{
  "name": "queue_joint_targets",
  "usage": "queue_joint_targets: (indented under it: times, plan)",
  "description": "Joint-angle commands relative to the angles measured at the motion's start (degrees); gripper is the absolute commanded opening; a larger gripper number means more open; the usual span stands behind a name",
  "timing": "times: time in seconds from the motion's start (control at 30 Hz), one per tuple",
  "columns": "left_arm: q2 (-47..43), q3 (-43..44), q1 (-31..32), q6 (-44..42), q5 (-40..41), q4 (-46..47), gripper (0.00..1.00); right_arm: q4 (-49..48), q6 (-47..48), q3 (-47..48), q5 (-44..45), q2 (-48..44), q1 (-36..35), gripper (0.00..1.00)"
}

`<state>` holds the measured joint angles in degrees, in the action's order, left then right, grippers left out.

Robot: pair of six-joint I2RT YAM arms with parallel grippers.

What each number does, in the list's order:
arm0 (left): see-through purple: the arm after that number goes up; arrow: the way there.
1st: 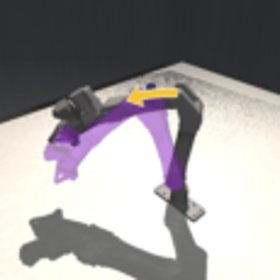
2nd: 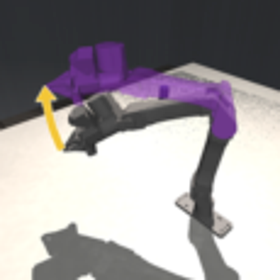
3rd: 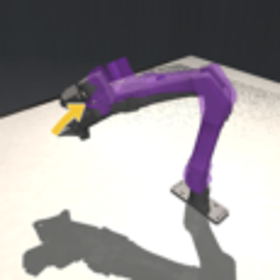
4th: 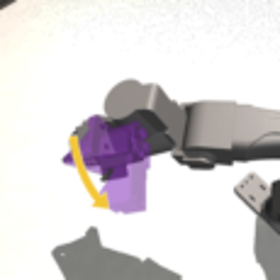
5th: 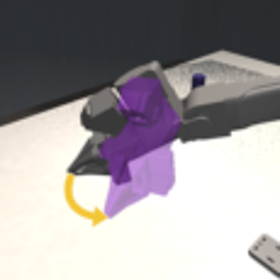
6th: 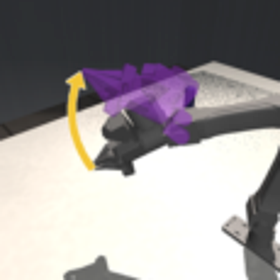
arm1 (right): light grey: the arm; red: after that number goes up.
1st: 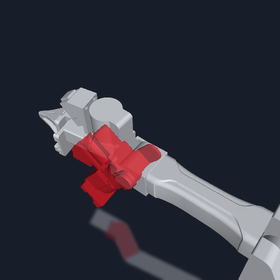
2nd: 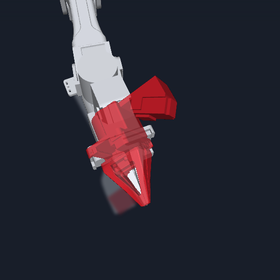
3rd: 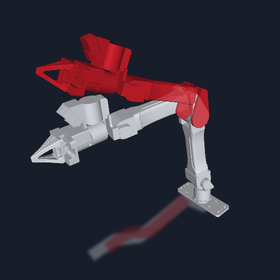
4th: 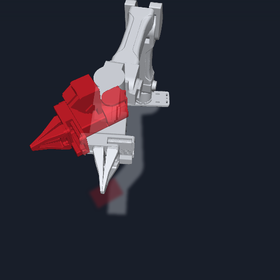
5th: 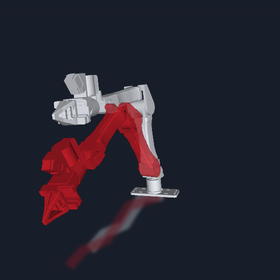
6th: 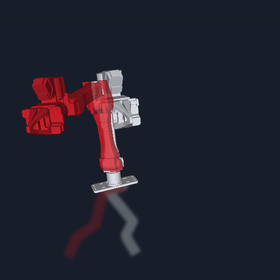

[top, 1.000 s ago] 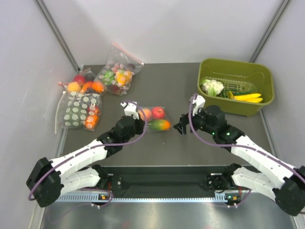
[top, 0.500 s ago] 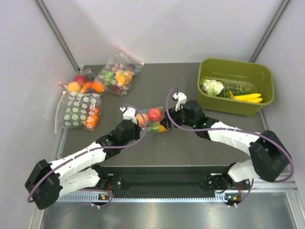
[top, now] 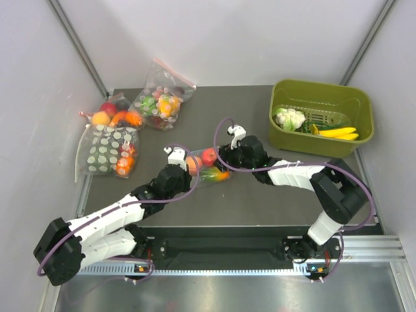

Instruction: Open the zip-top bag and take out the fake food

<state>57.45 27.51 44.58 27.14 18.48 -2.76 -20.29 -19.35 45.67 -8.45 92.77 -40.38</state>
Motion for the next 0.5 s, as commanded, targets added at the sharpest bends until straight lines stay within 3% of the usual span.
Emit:
queue_joint_targets:
  times: [0.0,0.07,0.17,0.3,0.33,0.47]
  plan:
    - [-1.9,-0.2,0.0,-0.4,-1.2,0.2,0.0,-5.6,-0.2,2.8,-0.1,2.1,-0.8,0.61]
    - [-2.7,-0.3,0.0,-0.5,-1.3,0.1,0.0,-5.5,-0.1,3.4,0.1,3.5,-0.8,0.56]
    - [-3.1,-0.8,0.0,-0.6,-1.2,0.1,0.0,-5.3,0.3,3.9,-0.7,5.0,-0.8,0.41]
    - [-2.5,-1.6,0.0,-0.7,0.0,0.9,0.0,-5.2,0.4,2.8,-1.6,5.0,-0.8,0.05]
    - [-1.7,-1.8,-0.1,-0.9,0.5,1.7,0.0,-5.2,0.4,1.6,-1.5,3.9,-0.9,0.01]
    - [1.1,-1.8,-1.3,-2.2,2.6,4.7,0.0,-3.2,1.3,-1.7,0.4,-0.7,-1.5,0.0]
